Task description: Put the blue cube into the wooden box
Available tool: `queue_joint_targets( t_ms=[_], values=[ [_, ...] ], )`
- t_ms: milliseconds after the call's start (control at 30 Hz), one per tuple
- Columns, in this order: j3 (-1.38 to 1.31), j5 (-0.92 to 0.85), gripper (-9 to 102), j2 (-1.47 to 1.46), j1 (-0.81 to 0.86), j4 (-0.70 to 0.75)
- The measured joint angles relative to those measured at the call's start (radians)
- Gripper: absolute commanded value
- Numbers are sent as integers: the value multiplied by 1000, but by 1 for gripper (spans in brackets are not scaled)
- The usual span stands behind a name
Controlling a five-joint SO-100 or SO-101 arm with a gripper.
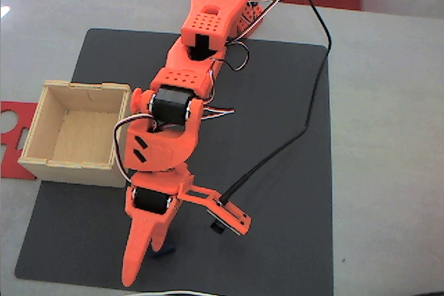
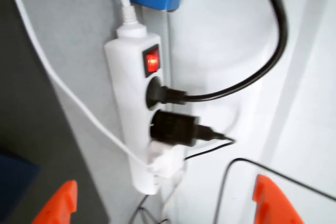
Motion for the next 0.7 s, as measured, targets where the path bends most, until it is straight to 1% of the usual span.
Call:
queue_joint_targets(
  t_ms=[167,333,533,700],
  values=[
    [0,-46,42,-55,11,-63],
    [0,-52,42,-92,21,-72],
    [0,-23,42,-95,38,-52],
    [0,11,42,-95,58,9]
  ],
)
